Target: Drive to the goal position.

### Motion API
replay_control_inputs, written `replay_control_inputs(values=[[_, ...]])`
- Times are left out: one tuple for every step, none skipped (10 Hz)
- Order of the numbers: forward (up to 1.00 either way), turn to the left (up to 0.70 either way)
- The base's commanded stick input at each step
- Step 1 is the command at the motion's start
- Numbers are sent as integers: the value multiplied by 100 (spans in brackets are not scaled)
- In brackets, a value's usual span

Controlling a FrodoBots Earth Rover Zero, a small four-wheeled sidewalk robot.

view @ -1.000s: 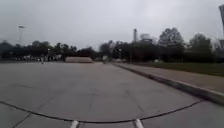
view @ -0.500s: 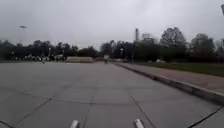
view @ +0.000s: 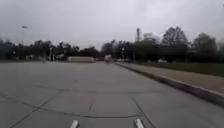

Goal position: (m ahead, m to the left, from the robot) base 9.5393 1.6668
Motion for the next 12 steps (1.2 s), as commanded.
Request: replay_control_inputs(values=[[70,-4],[70,-4],[70,-4],[70,-4],[70,-5],[70,-5],[70,-5],[70,-5],[70,-5],[70,-5],[70,-5],[70,-5]])
